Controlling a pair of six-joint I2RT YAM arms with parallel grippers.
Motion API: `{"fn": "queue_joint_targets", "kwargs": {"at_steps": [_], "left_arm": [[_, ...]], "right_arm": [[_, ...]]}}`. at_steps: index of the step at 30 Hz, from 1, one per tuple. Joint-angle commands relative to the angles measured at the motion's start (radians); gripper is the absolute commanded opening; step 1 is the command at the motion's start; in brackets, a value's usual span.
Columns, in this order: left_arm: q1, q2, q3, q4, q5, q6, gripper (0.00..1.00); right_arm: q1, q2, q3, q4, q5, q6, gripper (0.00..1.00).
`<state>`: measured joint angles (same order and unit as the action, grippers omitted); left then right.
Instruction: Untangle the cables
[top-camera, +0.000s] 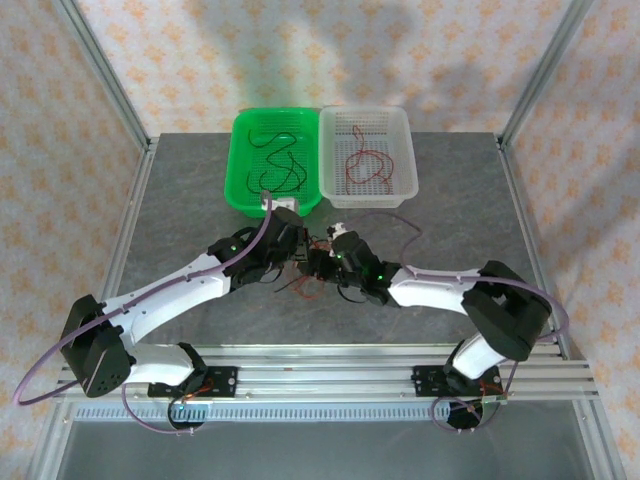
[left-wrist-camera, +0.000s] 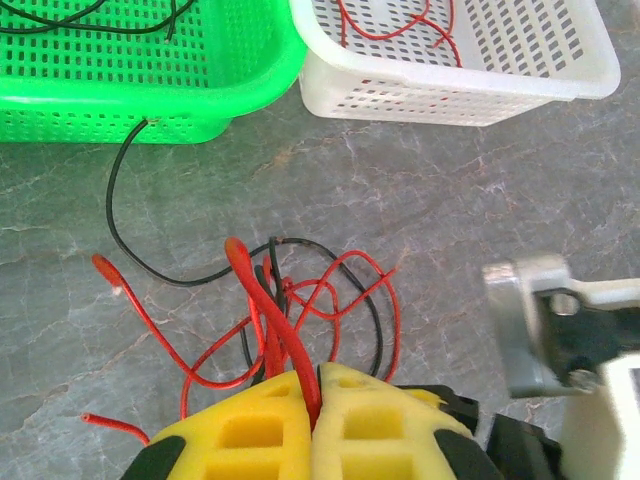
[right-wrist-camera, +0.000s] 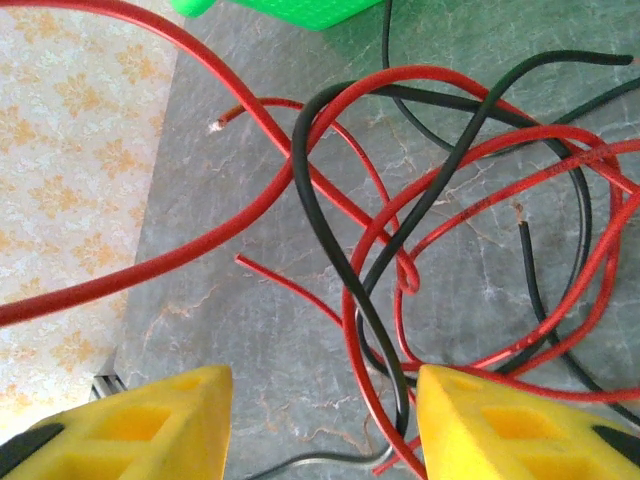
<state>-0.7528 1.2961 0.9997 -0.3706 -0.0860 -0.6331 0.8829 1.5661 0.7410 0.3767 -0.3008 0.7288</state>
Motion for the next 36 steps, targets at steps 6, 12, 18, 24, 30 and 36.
{"fn": "queue_joint_targets", "kwargs": {"at_steps": [6,12,18,24,30,36], "left_arm": [[-0.007,-0.057,0.037,0.002,0.003,-0.030,0.00],[-0.011,-0.089,0.082,-0.035,-0.022,-0.021,0.00],[-0.011,-0.118,0.176,-0.104,-0.080,0.014,0.00],[-0.011,-0.131,0.251,-0.154,-0.122,0.039,0.00],[-0.011,-0.143,0.282,-0.167,-0.133,0.041,0.00],[-0.011,-0.143,0.325,-0.188,-0.140,0.071,0.00]], "right_arm": [[0.005,0.139,0.019,0.155,0.161,-0.008,0.25],[0.005,0.154,-0.019,0.163,0.234,0.036,0.10],[-0.007,0.132,-0.061,0.104,0.280,0.053,0.10],[-0.051,0.102,-0.139,0.134,0.269,0.073,0.09],[-0.087,0.068,-0.188,0.124,0.272,0.081,0.09],[-0.112,0.037,-0.232,0.102,0.292,0.084,0.09]]}}
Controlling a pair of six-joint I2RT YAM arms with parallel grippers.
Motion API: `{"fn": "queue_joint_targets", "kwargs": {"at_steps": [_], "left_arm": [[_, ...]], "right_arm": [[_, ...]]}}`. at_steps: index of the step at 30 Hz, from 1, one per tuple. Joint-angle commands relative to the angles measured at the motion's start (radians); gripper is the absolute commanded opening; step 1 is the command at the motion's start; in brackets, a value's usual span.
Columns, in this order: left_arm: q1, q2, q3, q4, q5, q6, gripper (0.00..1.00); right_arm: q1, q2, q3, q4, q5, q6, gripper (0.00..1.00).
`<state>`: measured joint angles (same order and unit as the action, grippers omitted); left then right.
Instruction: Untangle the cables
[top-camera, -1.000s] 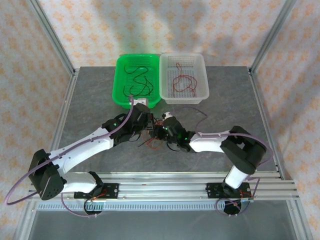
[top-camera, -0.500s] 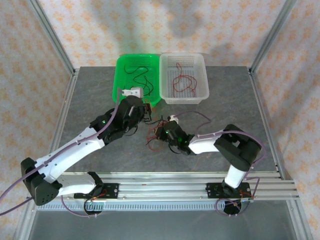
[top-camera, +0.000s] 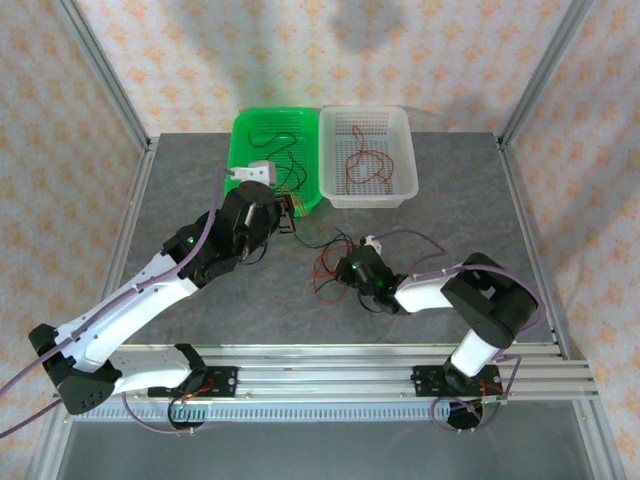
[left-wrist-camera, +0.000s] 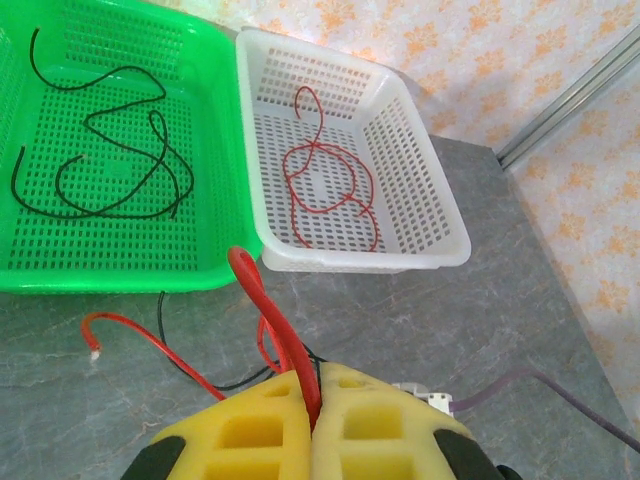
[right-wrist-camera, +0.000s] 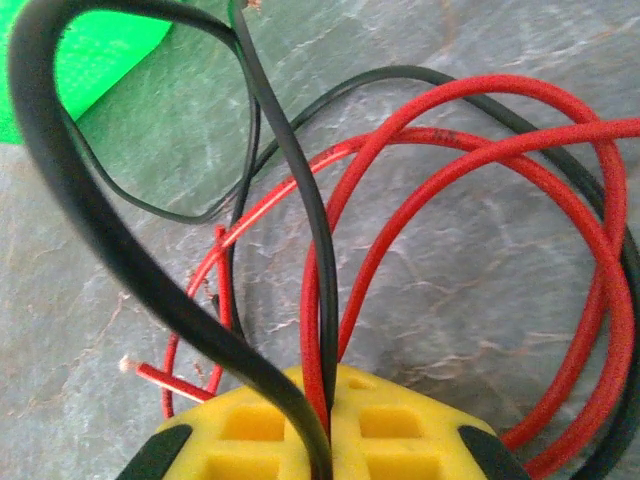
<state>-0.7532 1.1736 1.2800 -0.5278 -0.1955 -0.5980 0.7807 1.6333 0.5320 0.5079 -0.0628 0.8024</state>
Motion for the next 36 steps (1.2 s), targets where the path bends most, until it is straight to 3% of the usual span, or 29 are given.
{"fn": "queue_joint_targets", "kwargs": {"at_steps": [1,15,24,30,36], "left_arm": [[-0.010,-0.019,0.055,-0.035,-0.032,0.042,0.00],[-0.009,0.014,0.183,-0.063,-0.032,0.094,0.00],[-0.009,0.140,0.327,-0.020,-0.011,0.160,0.00],[-0.003,0.289,0.455,0.011,-0.005,0.197,0.00],[0.025,0.461,0.590,0.041,0.032,0.217,0.00]], "right_arm": [[-0.014,-0.038,-0.030,-0.036,0.059,0.011,0.09],[-0.052,-0.122,-0.130,-0.097,0.080,0.002,0.13],[-0.052,-0.210,-0.120,-0.197,-0.039,-0.081,0.40],[-0.049,-0.380,-0.100,-0.341,-0.115,-0.177,0.61],[-0.045,-0.588,-0.079,-0.529,-0.117,-0.245,0.71]]}}
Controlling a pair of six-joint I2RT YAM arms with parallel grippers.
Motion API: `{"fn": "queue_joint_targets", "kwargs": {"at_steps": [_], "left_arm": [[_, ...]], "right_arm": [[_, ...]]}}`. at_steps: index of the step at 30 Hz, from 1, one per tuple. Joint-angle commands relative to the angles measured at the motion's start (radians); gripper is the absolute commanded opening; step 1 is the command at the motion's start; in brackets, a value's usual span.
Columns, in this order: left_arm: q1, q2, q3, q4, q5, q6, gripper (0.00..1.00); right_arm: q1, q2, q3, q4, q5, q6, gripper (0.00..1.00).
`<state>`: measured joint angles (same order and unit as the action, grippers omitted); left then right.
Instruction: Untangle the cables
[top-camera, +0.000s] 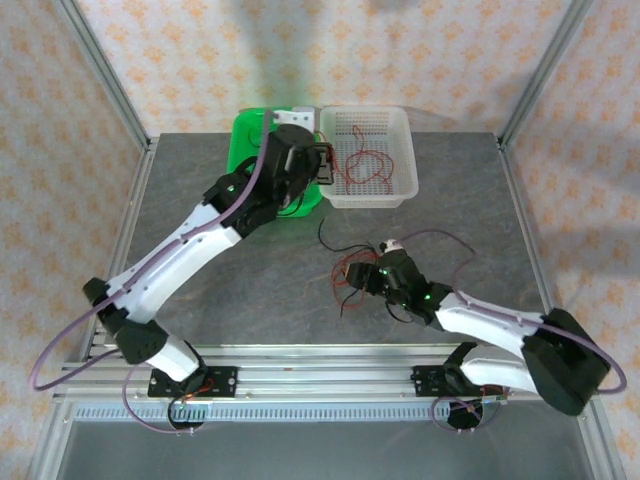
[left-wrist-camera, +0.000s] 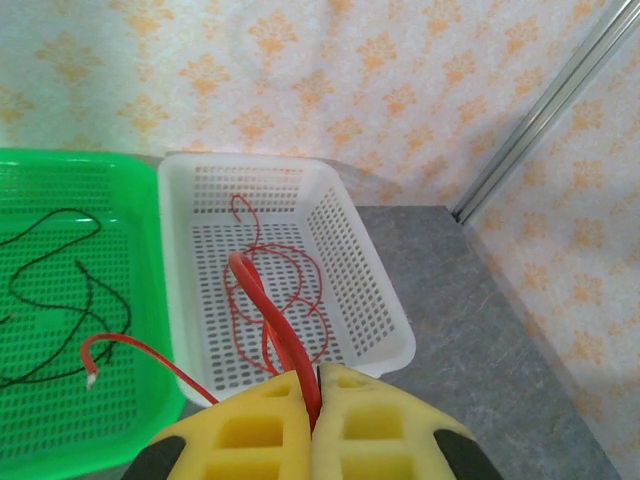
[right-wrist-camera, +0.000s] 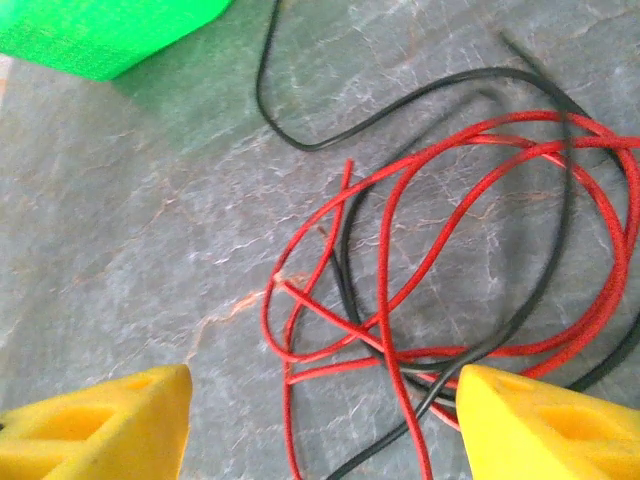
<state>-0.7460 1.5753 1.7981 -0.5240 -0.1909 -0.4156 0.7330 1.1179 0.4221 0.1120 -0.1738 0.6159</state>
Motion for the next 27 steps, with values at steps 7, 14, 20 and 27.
{"fn": "queue_joint_targets", "kwargs": {"at_steps": [7,14,20,27], "left_arm": [[0.071,0.275,0.285,0.053,0.107,0.051,0.00],[0.127,0.473,0.411,0.158,0.219,0.054,0.00],[0.154,0.591,0.396,0.302,0.294,0.065,0.00],[0.157,0.657,0.213,0.600,0.358,0.103,0.00]], "right_arm": [[0.005,-0.251,0.024,-0.242,0.032,-0.031,0.74],[0.005,-0.323,0.024,-0.295,0.036,-0.001,0.75],[0.005,-0.375,0.026,-0.323,0.025,0.020,0.83],[0.008,-0.398,0.022,-0.345,0.026,0.043,0.83]]}}
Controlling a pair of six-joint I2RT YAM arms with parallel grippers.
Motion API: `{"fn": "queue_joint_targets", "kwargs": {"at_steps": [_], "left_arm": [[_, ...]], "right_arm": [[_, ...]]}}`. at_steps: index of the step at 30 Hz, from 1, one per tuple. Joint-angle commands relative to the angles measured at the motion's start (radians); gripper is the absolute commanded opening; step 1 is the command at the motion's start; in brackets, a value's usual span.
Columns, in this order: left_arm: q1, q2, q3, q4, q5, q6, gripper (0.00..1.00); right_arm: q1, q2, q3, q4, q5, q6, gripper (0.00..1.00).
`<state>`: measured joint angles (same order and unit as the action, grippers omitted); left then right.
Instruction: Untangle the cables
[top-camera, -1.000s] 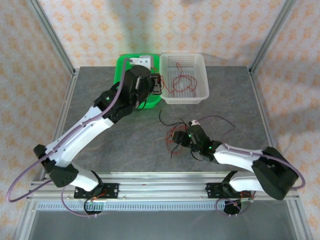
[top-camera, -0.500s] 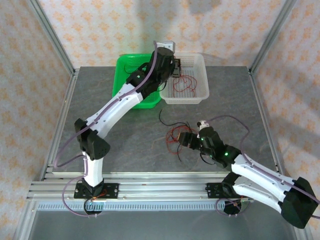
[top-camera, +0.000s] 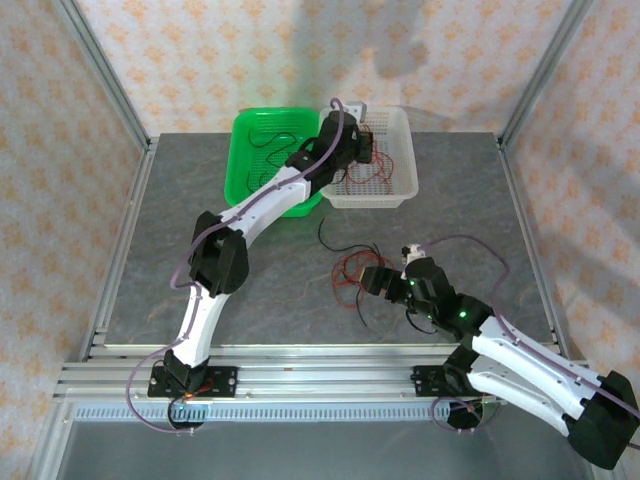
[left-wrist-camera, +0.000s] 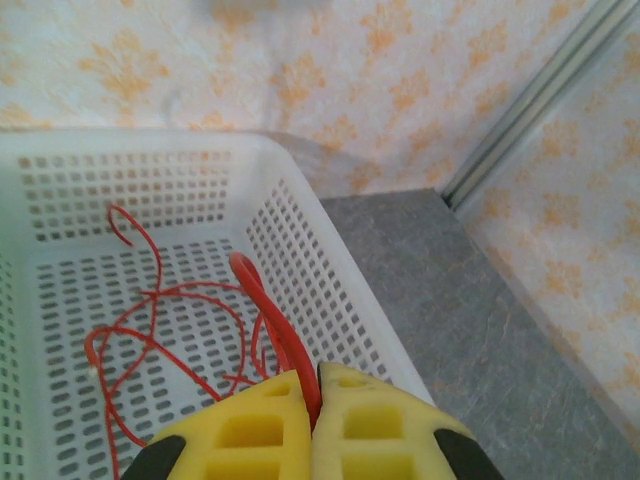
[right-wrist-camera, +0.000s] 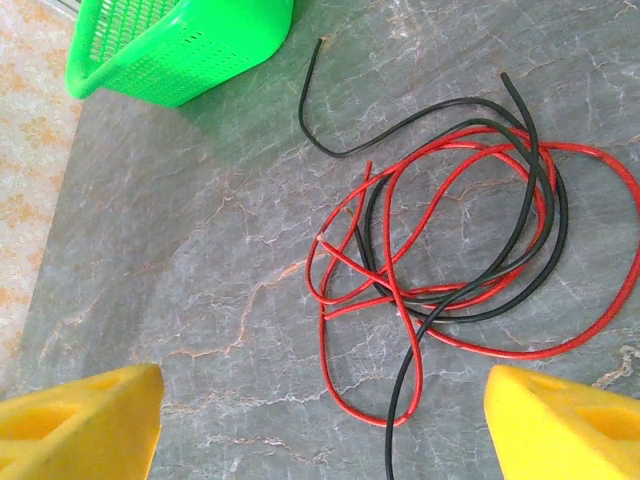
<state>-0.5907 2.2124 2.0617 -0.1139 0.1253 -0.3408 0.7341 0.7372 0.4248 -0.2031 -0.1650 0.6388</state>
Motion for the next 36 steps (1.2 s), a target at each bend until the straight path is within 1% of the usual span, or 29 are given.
{"fn": "queue_joint_targets", "kwargs": {"at_steps": [1,5,9,12,13,14,17,19,20,28,30,31,32,36], "left_arm": [[0.004,0.034,-0.067,0.217,0.034,0.026,0.00],[0.018,0.117,-0.062,0.228,0.020,0.005,0.00],[0.035,0.206,-0.013,0.168,0.024,-0.019,0.00],[0.035,0.263,0.044,0.100,0.030,0.005,0.12],[0.035,0.277,0.064,0.078,0.027,0.014,0.17],[0.035,0.288,0.084,0.050,0.021,0.022,0.23],[0.035,0.299,0.127,0.000,0.005,0.044,0.46],[0.035,0.294,0.148,-0.024,0.000,0.059,0.58],[0.034,0.289,0.161,-0.034,0.000,0.065,0.63],[0.029,0.224,0.243,-0.070,0.012,0.113,0.83],[0.028,0.205,0.245,-0.072,0.007,0.122,0.91],[0.028,0.196,0.245,-0.073,0.004,0.126,0.96],[0.028,0.186,0.245,-0.077,0.002,0.128,0.99],[0.026,0.156,0.242,-0.088,-0.003,0.132,0.99]], "right_arm": [[0.006,-0.021,0.016,-0.030,0.019,0.024,0.83],[0.009,-0.036,0.008,-0.035,0.022,0.033,0.83],[0.009,-0.036,0.011,-0.042,0.022,0.030,0.84],[0.010,-0.029,0.019,-0.044,0.026,0.027,0.84],[0.010,-0.024,0.022,-0.044,0.026,0.027,0.84],[0.009,-0.017,0.025,-0.043,0.026,0.025,0.84],[0.010,0.005,0.034,-0.040,0.026,0.025,0.84],[0.010,0.017,0.035,-0.034,0.021,0.026,0.84],[0.009,0.023,0.035,-0.028,0.020,0.025,0.84],[0.009,0.047,0.051,-0.030,0.023,0.026,0.84],[0.010,0.050,0.055,-0.036,0.027,0.030,0.84],[0.010,0.050,0.056,-0.040,0.031,0.033,0.84],[0.010,0.050,0.057,-0.043,0.033,0.036,0.83],[0.010,0.050,0.055,-0.049,0.035,0.046,0.83]]}}
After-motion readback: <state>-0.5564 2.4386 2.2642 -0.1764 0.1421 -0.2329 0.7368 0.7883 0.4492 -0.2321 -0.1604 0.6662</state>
